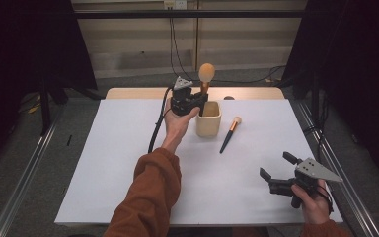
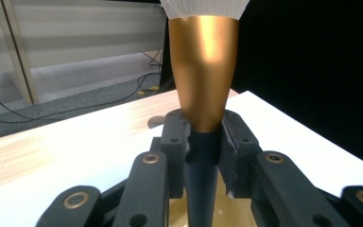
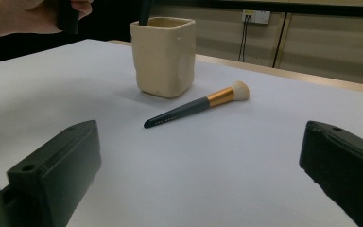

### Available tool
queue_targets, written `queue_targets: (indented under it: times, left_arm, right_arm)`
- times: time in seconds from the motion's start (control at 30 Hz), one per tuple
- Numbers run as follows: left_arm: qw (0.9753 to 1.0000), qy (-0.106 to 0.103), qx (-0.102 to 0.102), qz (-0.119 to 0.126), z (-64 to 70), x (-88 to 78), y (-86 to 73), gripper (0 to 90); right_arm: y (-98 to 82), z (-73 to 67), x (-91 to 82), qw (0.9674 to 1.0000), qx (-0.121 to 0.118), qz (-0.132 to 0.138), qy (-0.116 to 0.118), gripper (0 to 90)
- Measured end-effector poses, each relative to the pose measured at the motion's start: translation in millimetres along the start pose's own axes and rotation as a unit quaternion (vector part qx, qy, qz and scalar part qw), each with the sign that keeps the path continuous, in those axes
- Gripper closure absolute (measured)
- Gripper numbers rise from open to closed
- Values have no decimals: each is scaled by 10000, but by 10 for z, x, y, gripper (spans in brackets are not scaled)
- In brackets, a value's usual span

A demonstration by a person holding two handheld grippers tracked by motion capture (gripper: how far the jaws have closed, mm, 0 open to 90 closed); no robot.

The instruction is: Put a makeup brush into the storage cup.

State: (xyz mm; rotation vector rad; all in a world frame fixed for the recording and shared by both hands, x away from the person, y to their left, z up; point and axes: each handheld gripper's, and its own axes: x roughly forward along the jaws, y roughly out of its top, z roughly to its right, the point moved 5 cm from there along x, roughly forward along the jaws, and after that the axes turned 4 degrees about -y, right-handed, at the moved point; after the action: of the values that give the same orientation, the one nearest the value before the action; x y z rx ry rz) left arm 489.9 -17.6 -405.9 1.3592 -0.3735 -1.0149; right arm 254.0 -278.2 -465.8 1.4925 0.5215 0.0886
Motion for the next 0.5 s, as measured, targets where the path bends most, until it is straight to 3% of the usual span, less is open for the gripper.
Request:
queue_targets:
  times: [0.27, 0.5]
  left_arm:
    - [10000, -28, 3, -91, -14, 4, -74, 739]
    - [9998, -7, -125, -162, -16, 3, -174, 739]
  right_arm:
    - [-1, -3, 1, 10000, 6, -6, -5, 0]
    - [-3, -3, 3, 10000, -8, -11, -1, 0]
